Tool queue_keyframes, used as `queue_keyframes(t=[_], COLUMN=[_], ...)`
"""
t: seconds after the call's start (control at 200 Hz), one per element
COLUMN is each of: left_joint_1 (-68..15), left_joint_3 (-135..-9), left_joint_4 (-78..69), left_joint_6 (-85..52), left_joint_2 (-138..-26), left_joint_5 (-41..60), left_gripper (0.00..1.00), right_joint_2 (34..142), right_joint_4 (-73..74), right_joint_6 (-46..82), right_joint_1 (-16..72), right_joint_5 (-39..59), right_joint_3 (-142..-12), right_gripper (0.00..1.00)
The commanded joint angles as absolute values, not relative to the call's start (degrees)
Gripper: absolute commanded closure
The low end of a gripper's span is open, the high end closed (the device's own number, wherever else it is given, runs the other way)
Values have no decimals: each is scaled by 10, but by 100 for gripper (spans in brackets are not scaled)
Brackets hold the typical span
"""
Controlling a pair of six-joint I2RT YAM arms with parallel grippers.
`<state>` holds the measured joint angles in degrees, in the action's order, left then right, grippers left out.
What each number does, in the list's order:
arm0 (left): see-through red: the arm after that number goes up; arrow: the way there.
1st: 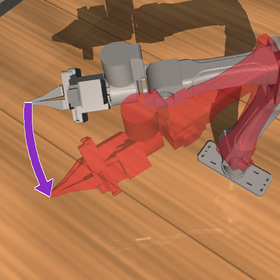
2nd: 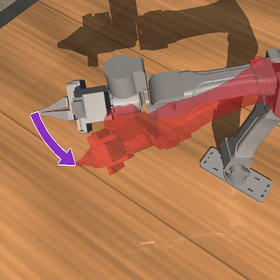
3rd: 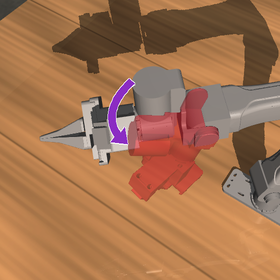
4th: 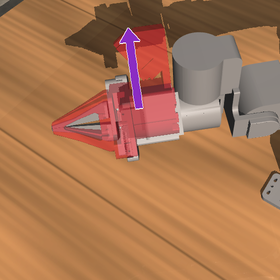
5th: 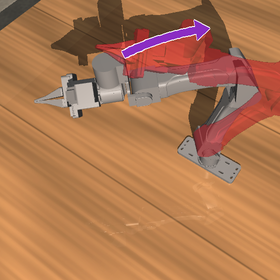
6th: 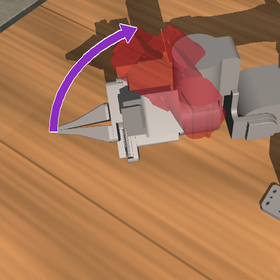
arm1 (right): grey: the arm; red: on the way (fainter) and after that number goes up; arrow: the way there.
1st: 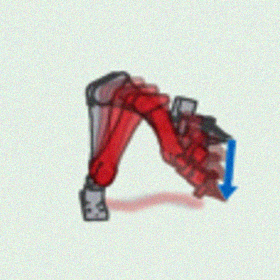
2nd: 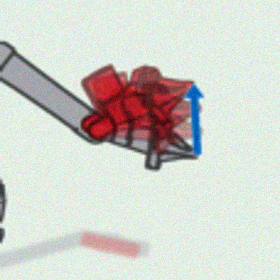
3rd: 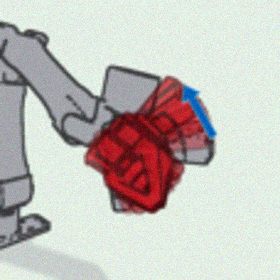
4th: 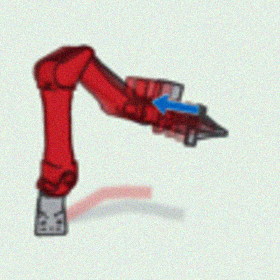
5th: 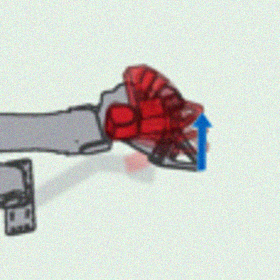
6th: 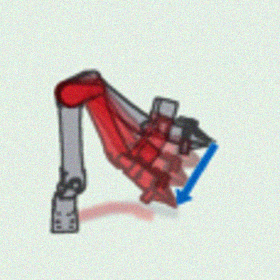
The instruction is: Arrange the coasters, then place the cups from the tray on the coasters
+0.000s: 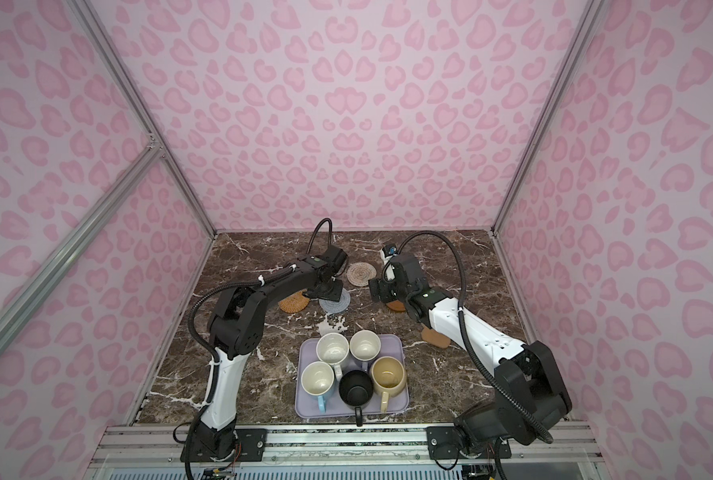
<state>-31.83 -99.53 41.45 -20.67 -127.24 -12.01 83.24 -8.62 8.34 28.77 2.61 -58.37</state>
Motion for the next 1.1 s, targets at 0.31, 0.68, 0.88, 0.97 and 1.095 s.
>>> queue_keyframes(t=[0.31,0.68,0.88,0.97,1.095], left_joint_1=[-288,-280,-270,-267,-268], left_joint_3=[-1025,-1012,-1024,-1019,-986], left_joint_4=[430,407,413,415,390], left_joint_6=[-219,-215,-235,-245,-251], left_joint_2=[-1293,-1264,-1242,-1218,-1162], left_joint_5=[-105,-71,-55,-48,-20], left_gripper=[38,37,34,34,24], right_joint_2=[849,862,871,872,878], right_joint_4=[-85,-83,-96,-100,-106], right_joint_6=[81,83,87,92,102], right_joint_1=[288,288,288,289,287], right_joint_5=[29,33,41,42,34], right_joint_3=[-593,-603,-626,-632,-646], right_gripper=[4,4,3,3,1])
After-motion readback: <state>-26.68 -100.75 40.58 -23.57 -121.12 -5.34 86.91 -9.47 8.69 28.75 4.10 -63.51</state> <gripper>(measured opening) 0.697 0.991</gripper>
